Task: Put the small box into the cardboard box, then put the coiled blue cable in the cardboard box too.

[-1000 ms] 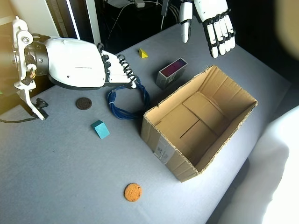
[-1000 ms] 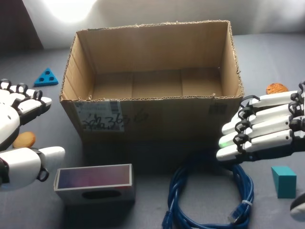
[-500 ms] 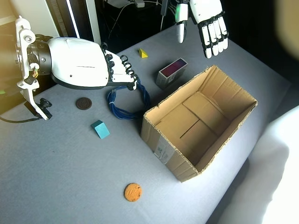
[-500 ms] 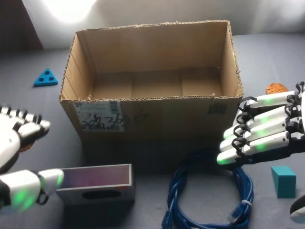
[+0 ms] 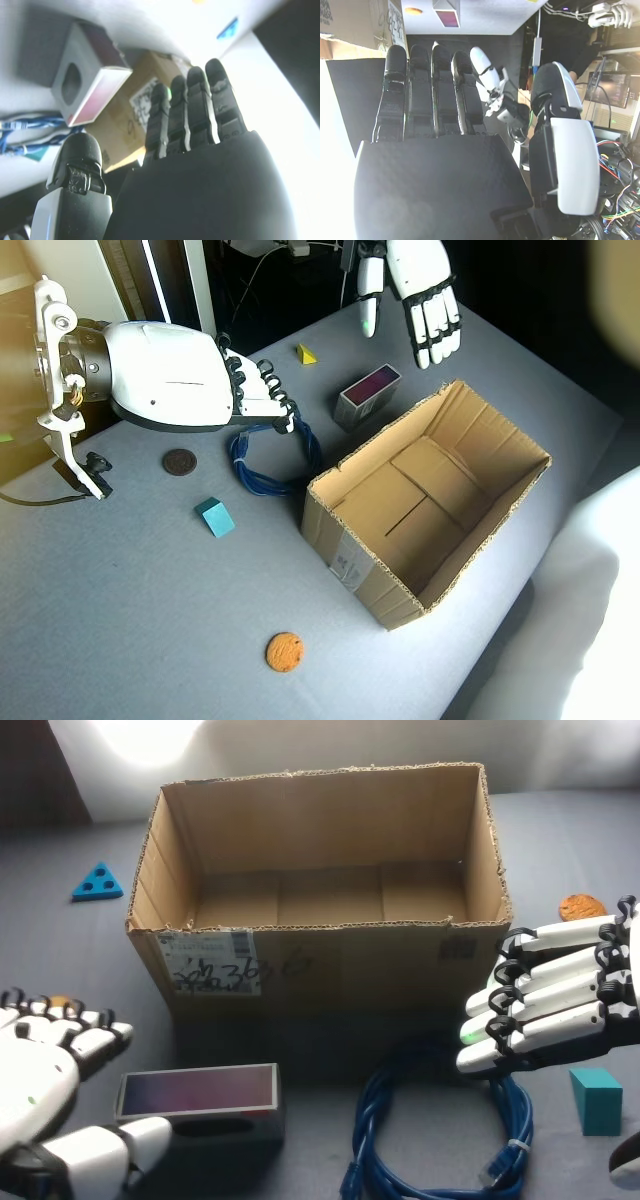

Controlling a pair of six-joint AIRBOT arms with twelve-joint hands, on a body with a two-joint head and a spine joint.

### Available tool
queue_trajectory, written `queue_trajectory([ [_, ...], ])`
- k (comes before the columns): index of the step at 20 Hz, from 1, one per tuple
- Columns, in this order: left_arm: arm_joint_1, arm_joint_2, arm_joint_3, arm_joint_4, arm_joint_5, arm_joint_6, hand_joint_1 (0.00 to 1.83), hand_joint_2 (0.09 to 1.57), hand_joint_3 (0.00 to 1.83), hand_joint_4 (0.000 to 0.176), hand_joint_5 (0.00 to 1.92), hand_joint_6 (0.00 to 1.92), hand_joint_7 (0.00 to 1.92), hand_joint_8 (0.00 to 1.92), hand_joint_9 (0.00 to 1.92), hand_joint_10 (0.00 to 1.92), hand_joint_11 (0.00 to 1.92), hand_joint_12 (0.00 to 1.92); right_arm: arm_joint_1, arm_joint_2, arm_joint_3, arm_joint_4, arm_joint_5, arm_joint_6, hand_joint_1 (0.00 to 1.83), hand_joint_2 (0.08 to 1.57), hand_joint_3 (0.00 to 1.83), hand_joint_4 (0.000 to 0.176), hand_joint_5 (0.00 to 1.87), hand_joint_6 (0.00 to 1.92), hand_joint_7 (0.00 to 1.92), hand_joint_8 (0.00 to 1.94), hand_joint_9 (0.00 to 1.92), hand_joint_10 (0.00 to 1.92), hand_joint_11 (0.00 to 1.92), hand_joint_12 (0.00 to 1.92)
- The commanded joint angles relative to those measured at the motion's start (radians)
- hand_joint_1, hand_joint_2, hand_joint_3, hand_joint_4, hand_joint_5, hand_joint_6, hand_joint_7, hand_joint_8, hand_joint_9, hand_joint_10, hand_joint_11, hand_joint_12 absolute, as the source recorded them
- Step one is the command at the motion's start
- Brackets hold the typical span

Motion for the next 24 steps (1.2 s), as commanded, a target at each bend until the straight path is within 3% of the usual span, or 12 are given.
queue_trajectory([
  [1,-0.001,-0.009,-0.004,0.041,-0.097,0.007,0.00,1.35,0.01,0.000,0.18,0.01,0.16,0.01,0.12,0.01,0.00,0.25,0.011,0.008,-0.001,0.061,0.063,0.001,0.37,1.14,0.00,0.000,0.37,0.02,0.36,0.01,0.32,0.01,0.00,0.87],
  [4,0.011,-0.052,-0.003,0.038,-0.137,0.009,0.00,1.35,0.00,0.000,0.19,0.00,0.16,0.00,0.13,0.00,0.00,0.35,0.011,0.008,-0.001,0.059,0.065,0.001,0.38,1.14,0.00,0.000,0.36,0.00,0.36,0.00,0.33,0.01,0.00,0.92],
  [7,0.020,-0.085,0.004,0.045,-0.153,0.009,0.00,1.34,0.00,0.000,0.24,0.01,0.23,0.01,0.20,0.02,0.00,0.57,0.010,0.008,-0.001,0.057,0.066,0.001,0.40,1.12,0.00,0.000,0.40,0.01,0.39,0.00,0.36,0.02,0.00,0.99],
  [8,0.022,-0.094,0.008,0.049,-0.154,0.009,0.03,1.32,0.00,0.000,0.24,0.01,0.23,0.01,0.19,0.01,0.00,0.55,0.010,0.008,-0.001,0.055,0.066,0.001,0.41,1.12,0.00,0.000,0.39,0.01,0.38,0.00,0.35,0.01,0.00,0.96],
  [13,0.023,-0.126,0.034,0.073,-0.156,0.011,0.69,1.13,0.00,0.000,0.30,0.01,0.32,0.01,0.29,0.02,0.00,0.72,0.010,0.008,-0.001,0.054,0.071,0.001,0.46,1.09,0.00,0.000,0.38,0.01,0.37,0.01,0.33,0.01,0.00,0.92],
  [15,0.023,-0.134,0.051,0.093,-0.156,0.002,0.82,1.11,0.00,0.000,0.32,0.01,0.34,0.01,0.31,0.02,0.00,0.75,0.010,0.008,-0.001,0.054,0.072,0.001,0.48,1.08,0.00,0.000,0.40,0.01,0.39,0.01,0.35,0.02,0.00,0.97],
  [17,0.021,-0.134,0.056,0.100,-0.156,-0.002,0.86,1.09,0.00,0.000,0.33,0.01,0.36,0.01,0.34,0.02,0.00,0.82,0.010,0.008,-0.001,0.054,0.074,0.001,0.45,1.08,0.00,0.000,0.37,0.00,0.37,0.00,0.34,0.01,0.00,0.97],
  [24,0.006,-0.097,0.011,0.079,-0.231,-0.005,0.82,1.11,0.00,0.000,0.28,0.00,0.31,0.00,0.29,0.00,0.00,0.73,0.010,0.008,-0.001,0.053,0.074,0.001,0.45,1.06,0.00,0.000,0.39,0.01,0.39,0.01,0.37,0.02,0.00,1.00],
])
